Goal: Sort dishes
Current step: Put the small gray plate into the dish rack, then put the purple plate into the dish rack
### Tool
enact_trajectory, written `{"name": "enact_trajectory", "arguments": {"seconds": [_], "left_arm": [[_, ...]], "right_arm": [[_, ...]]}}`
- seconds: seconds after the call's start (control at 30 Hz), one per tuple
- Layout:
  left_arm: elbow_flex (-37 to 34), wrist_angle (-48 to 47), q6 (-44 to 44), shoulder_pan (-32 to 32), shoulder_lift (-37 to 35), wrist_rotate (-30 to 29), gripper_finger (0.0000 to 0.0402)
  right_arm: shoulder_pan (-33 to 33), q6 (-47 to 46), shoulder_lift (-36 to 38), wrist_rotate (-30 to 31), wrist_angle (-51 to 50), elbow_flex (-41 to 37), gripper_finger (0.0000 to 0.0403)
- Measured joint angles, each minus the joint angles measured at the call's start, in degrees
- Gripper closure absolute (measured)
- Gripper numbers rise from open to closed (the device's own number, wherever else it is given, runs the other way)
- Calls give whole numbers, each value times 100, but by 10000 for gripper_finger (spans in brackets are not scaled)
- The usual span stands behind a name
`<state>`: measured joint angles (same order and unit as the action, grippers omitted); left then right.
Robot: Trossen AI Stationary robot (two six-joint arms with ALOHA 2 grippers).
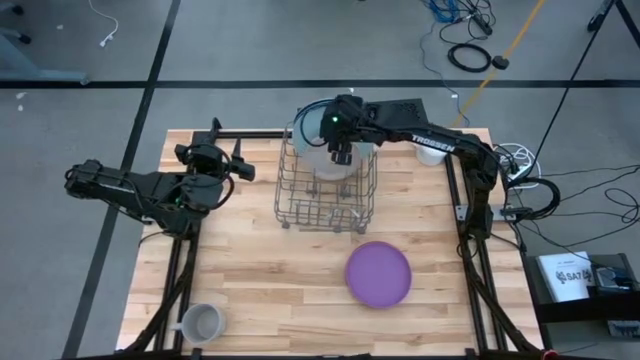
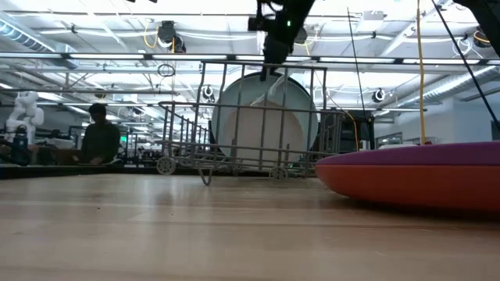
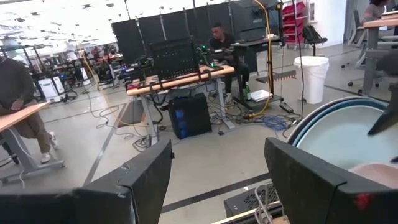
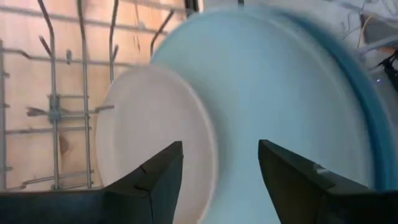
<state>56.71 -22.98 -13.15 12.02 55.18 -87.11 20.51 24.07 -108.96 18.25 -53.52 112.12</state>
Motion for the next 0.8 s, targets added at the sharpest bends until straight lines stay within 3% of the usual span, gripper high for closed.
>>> {"name": "enact_trajectory", "arguments": {"seconds": [0.23, 0.43, 0.63, 0.8], "left_arm": [[0, 0, 0, 2, 0, 13, 143], [0, 0, 0, 2, 0, 28, 143], [0, -1, 0, 2, 0, 31, 143], [0, 0, -6, 0, 2, 33, 143]], "right_arm": [[-107, -8, 3, -10, -631, 717, 197], [-295, -203, 39, 37, -1111, 738, 197], [-566, -809, 299, 225, -2340, 738, 197], [-957, -1553, 553, -348, -3259, 738, 197]]}}
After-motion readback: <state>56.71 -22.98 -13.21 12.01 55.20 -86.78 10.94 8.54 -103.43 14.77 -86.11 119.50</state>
